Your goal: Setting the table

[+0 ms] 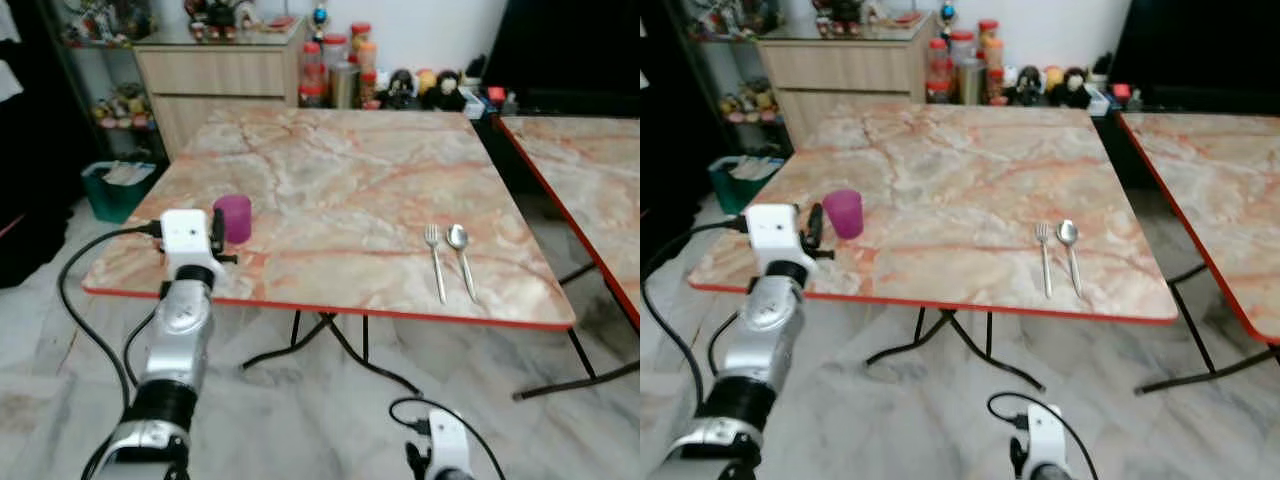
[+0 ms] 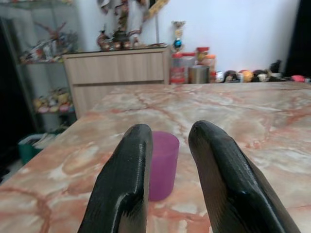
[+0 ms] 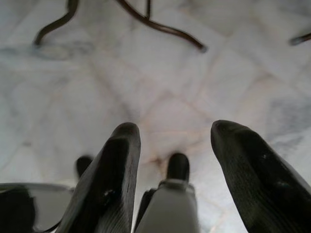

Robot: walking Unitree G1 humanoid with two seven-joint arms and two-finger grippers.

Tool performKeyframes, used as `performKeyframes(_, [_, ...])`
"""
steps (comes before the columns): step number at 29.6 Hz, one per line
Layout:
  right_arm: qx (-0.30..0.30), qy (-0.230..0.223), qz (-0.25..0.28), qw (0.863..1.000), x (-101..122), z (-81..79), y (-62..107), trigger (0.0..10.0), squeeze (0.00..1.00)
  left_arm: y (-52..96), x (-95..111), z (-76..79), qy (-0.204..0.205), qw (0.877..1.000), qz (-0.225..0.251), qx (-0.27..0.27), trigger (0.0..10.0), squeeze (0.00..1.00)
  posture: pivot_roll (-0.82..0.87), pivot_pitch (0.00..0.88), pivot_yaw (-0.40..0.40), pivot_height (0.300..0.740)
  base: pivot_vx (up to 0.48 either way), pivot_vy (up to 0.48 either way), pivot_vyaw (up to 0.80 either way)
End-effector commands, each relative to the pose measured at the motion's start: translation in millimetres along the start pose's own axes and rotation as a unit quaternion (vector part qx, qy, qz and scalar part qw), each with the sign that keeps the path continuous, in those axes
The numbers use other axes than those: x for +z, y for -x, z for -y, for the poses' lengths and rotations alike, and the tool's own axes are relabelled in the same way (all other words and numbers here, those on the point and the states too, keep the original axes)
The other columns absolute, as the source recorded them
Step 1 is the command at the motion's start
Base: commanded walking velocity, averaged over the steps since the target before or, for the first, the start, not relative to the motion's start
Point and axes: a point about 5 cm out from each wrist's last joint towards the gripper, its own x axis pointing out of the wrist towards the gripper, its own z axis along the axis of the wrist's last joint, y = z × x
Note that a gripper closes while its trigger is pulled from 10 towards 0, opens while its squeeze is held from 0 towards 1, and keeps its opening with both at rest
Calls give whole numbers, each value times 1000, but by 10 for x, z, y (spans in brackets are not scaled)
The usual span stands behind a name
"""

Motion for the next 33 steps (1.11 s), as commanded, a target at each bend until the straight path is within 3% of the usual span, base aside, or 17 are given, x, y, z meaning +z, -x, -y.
performKeyframes(1, [5, -7, 6, 1000, 33, -61, -9, 10000, 0, -17, 19, -91, -8, 1000, -2, 9, 10000, 0, 19, 0, 7, 740, 0, 439, 0])
performKeyframes(17, [5, -11, 7, 1000, 29, -82, -9, 10000, 0, -43, 79, -90, -12, 1000, 6, 3, 10000, 0, 23, 0, 16, 740, 0, 434, 0])
performKeyframes(33, [6, -10, 10, 1000, 44, -94, -11, 10000, 0, -41, 150, 3, -5, 999, 26, -26, 10000, 0, 27, 0, 18, 740, 0, 0, 0])
